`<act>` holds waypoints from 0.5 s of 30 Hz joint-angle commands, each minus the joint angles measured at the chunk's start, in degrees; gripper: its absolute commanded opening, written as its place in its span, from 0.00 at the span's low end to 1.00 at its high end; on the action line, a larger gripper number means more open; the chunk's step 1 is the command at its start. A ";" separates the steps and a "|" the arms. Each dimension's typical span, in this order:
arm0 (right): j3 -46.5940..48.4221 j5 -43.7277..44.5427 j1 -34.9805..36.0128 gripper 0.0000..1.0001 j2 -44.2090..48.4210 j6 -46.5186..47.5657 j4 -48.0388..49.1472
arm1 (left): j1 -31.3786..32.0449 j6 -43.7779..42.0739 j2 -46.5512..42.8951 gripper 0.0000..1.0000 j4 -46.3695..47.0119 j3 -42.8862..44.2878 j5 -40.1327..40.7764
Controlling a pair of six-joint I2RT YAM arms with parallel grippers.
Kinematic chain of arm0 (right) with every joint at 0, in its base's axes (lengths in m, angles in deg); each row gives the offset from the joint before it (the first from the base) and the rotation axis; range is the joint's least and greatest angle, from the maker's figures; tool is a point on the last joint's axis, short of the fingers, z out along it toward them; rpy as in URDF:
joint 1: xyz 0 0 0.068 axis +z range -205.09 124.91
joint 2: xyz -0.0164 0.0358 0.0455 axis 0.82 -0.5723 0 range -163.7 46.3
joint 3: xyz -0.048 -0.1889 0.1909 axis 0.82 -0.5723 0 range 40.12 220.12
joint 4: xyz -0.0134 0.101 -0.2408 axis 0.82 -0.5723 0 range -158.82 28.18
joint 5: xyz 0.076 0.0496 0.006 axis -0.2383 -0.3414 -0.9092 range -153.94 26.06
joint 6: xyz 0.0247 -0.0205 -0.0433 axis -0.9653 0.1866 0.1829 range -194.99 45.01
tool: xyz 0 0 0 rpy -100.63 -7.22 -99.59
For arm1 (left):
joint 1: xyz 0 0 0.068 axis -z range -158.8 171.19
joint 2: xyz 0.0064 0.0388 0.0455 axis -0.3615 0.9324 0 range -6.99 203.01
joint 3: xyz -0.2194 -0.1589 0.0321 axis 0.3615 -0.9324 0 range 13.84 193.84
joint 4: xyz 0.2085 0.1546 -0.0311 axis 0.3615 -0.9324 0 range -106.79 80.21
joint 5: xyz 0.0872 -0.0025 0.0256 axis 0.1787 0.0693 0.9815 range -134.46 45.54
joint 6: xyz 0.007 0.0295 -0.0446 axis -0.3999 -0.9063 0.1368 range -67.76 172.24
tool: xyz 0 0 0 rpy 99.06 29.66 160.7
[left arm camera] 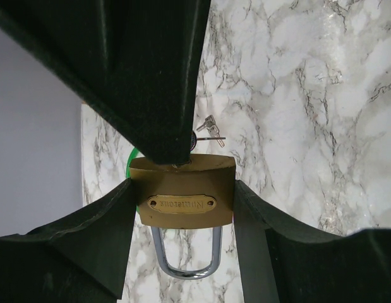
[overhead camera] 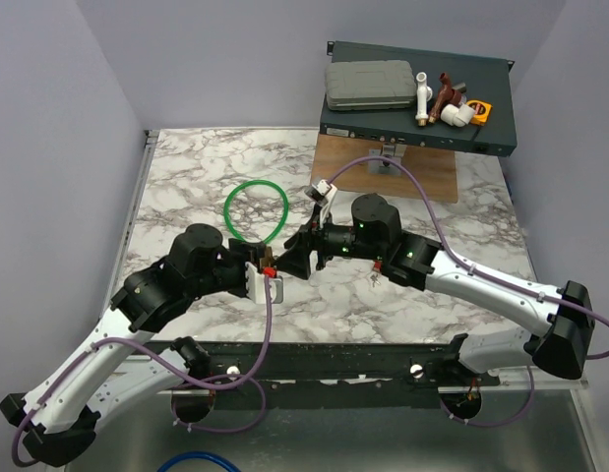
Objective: Unlock with the key
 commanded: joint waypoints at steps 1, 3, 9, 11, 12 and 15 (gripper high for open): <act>2.43 -2.28 0.02 0.72 -2.51 0.18 2.66 | 0.37 0.40 -0.34 0.00 4.66 2.21 -0.52; 2.65 -2.58 -0.03 0.71 -3.70 0.14 2.85 | 0.46 0.62 -0.07 0.00 4.84 2.53 -0.51; 3.80 -3.15 0.00 0.65 -6.18 -0.21 4.67 | 0.72 0.74 0.12 0.00 4.74 2.88 -0.76; 4.59 -3.40 0.02 0.62 -7.25 -0.49 5.15 | 0.72 1.06 0.20 0.00 4.95 3.05 -0.82; 4.95 -3.57 -0.05 0.60 -7.90 -0.75 5.37 | 0.78 1.15 0.31 0.00 4.95 3.22 -0.91; 5.75 -4.78 -0.06 0.55 -9.61 -1.47 6.28 | 0.81 1.24 0.53 0.00 5.12 3.68 -1.08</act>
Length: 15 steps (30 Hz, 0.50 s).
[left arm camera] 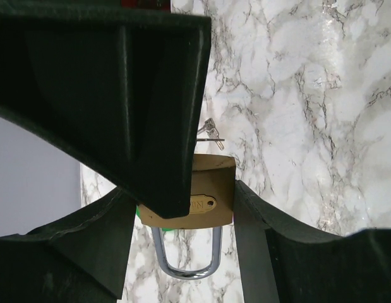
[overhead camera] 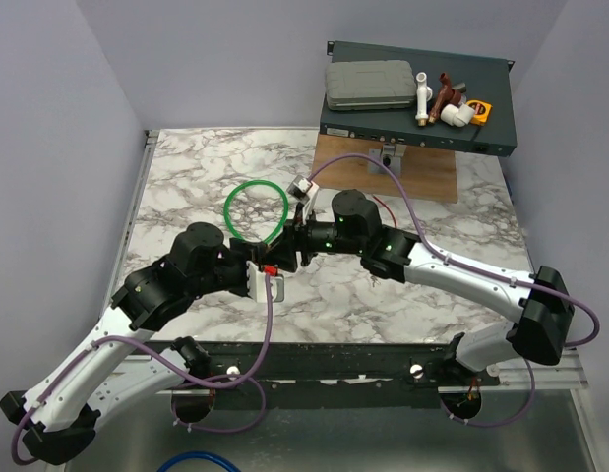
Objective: Unlock with the key
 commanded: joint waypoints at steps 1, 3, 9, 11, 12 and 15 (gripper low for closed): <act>2.93 -3.05 -0.03 0.52 -2.56 -1.43 3.64 | 0.43 0.48 -0.08 0.00 5.06 3.52 -1.15; 3.55 -3.73 -0.04 0.44 -3.56 -2.11 3.77 | 0.50 0.48 0.16 0.00 5.11 3.71 -1.24; 2.64 -3.33 -0.06 0.05 -2.62 -1.32 3.03 | 0.50 0.58 -0.36 0.00 6.12 3.47 0.08; 1.67 -2.37 -0.03 0.01 -0.95 -0.32 2.89 | 0.42 1.85 -0.50 0.00 6.12 3.43 0.19; 1.15 -2.20 -0.09 0.01 -0.13 0.46 2.98 | 0.43 2.84 -0.56 0.11 6.12 3.43 0.05; -0.34 -2.73 -0.15 0.01 3.03 3.16 3.17 | 0.01 7.59 -0.80 0.63 6.29 3.43 -0.31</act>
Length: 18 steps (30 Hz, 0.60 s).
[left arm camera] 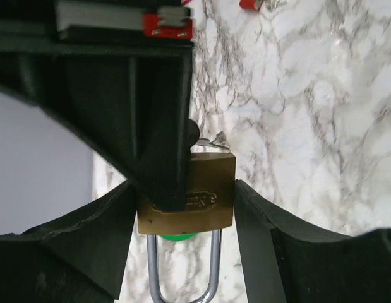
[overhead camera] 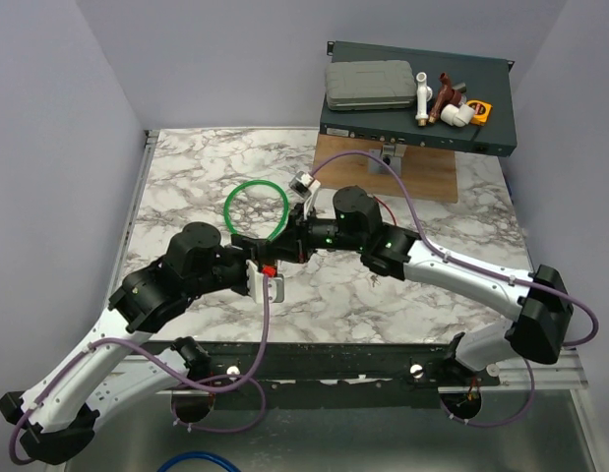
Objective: Unlock with the key
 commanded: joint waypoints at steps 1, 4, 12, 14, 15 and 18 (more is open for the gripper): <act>-2.18 -1.72 0.71 0.01 6.08 8.15 1.48 | -0.62 9.04 -0.69 0.79 4.82 2.25 -1.15; -2.54 -3.18 0.57 0.01 8.35 11.64 -0.80 | -1.91 10.93 -0.05 0.91 0.17 3.30 -4.51; 0.93 -9.47 0.64 0.01 8.61 18.45 -9.17 | -10.76 14.21 6.15 0.99 -12.81 9.23 -22.05; 2.22 -10.33 0.66 0.01 8.02 19.17 -10.54 | -12.50 11.88 8.40 0.98 -17.61 11.39 -28.82; 2.86 -10.76 0.70 0.01 7.77 19.51 -10.95 | -12.53 10.83 9.29 0.97 -19.64 12.13 -30.69; 4.09 -11.79 0.69 0.01 7.51 20.01 -11.05 | -12.65 6.89 12.09 0.93 -25.20 13.12 -36.03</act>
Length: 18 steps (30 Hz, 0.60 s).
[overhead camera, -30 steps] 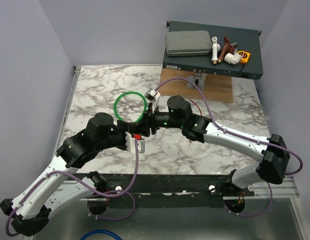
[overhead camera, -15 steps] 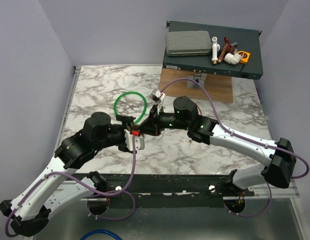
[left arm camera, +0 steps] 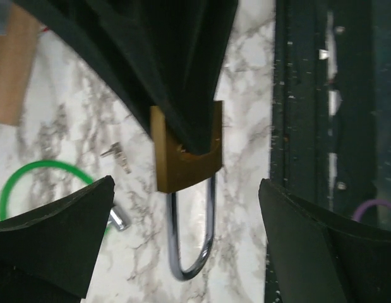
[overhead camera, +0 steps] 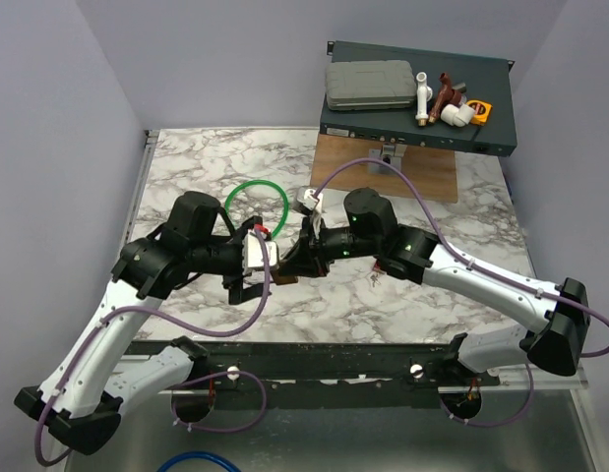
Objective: Unlock with the key
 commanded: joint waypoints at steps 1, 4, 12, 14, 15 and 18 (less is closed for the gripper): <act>5.09 -4.38 0.53 0.01 0.15 2.34 1.25 | -0.48 -5.40 3.98 0.93 -13.53 2.16 -16.05; 5.91 -4.76 0.47 0.01 -0.27 2.88 1.17 | -0.45 -6.56 6.93 0.89 -16.13 2.38 -19.15; 5.98 -5.33 0.77 0.01 -1.04 3.80 1.98 | -0.75 1.98 5.39 0.58 -4.43 1.64 -20.48; 5.36 -4.82 0.93 0.01 -0.73 3.99 2.46 | -0.83 2.64 5.42 0.50 -4.19 1.96 -20.51; 5.10 -4.72 0.97 0.01 -0.60 3.98 2.67 | -0.84 2.71 5.16 0.47 -3.88 1.85 -20.38; 4.74 -4.37 1.15 0.01 -0.34 3.99 3.02 | -0.92 3.13 4.39 0.32 -3.00 1.00 -19.53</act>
